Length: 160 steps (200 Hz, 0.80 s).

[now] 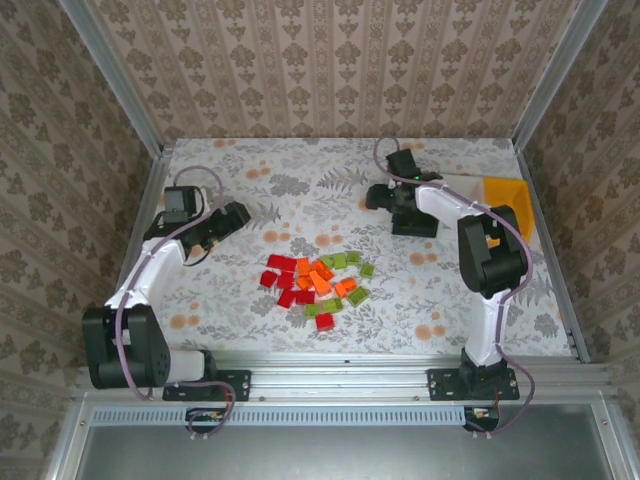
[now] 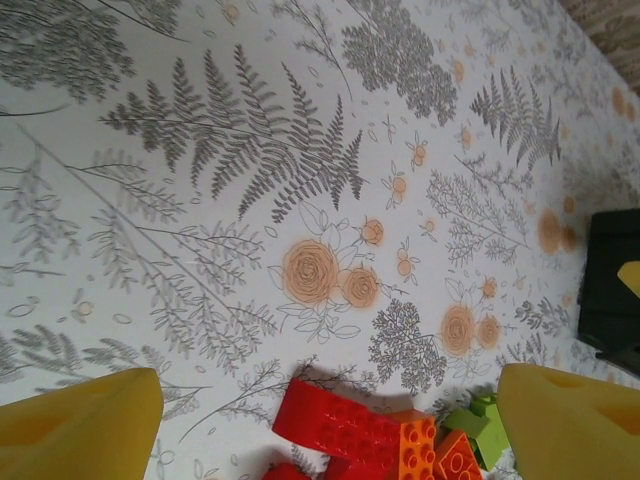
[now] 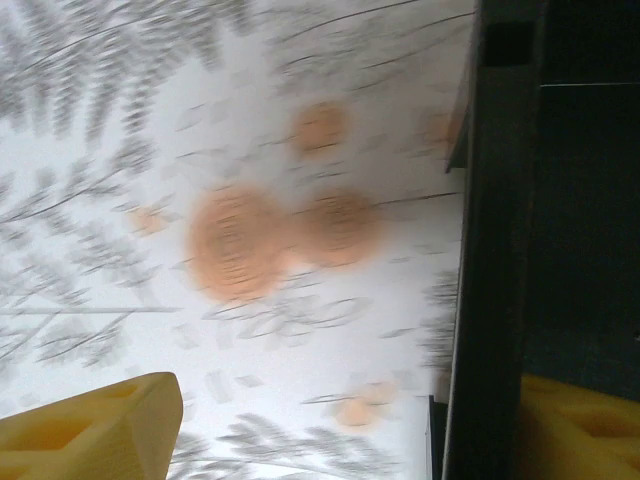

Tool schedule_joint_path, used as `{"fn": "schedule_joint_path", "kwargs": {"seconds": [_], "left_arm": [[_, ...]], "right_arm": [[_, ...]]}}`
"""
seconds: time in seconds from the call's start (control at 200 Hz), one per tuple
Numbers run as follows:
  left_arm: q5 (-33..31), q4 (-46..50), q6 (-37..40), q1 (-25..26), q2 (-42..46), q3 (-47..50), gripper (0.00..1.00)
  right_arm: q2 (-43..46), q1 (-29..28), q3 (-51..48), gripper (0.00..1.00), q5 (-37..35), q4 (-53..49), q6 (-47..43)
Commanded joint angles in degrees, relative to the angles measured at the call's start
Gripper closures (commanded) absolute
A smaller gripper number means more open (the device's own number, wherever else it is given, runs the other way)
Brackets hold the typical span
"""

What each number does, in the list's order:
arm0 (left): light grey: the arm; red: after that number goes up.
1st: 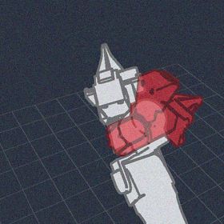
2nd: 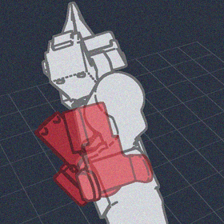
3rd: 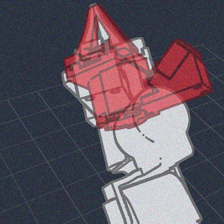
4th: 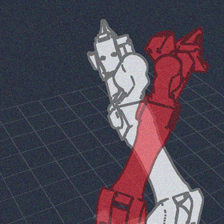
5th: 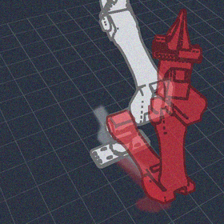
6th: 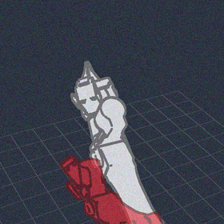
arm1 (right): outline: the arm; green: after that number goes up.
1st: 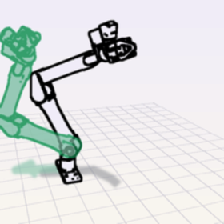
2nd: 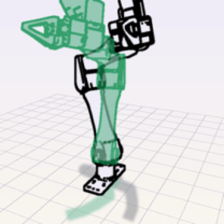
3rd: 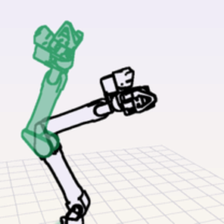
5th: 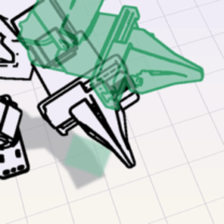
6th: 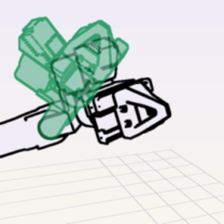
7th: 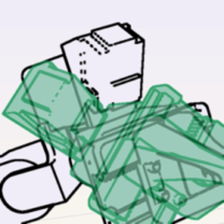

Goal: Sort the legos into containers by color

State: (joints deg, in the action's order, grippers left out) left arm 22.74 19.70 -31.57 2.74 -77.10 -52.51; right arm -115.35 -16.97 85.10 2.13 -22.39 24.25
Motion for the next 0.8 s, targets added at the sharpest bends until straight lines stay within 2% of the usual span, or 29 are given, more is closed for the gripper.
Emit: {"fn": "schedule_joint_path", "kwargs": {"seconds": [0.0,0.185,0.3,0.45,0.605,0.795], "left_arm": [[-0.08,-1.53,-1.22,2.5,-2.65,-3.29,0.11],[-0.79,-2.31,-1.66,6.4,-5.25,-5.62,0.13],[-1.12,-2.57,-1.23,7.89,-6.45,-6.13,0.13],[-1.12,-1.61,0.9,11.28,-10.18,-9.42,0.15],[-0.51,0.05,4.31,16.9,-16.62,-15.9,0.18],[-2.37,2.36,5.68,23.0,-27.46,-26.85,0.24]], "right_arm": [[-3.01,-5.87,5.38,0.22,4.52,0.97,0.66],[-4.82,-13.08,12.42,0.21,5.28,-2.7,-3.21],[-2.06,-13.01,11.74,0.19,4.45,-3.66,-3.82],[6.09,-12.16,8.0,0.19,2.46,-3.91,-4.64],[18.66,-7.76,-1.72,0.23,-0.52,-3.5,-3.42],[32.2,4.05,-18.39,0.31,-1.39,-0.86,2.11]]}}
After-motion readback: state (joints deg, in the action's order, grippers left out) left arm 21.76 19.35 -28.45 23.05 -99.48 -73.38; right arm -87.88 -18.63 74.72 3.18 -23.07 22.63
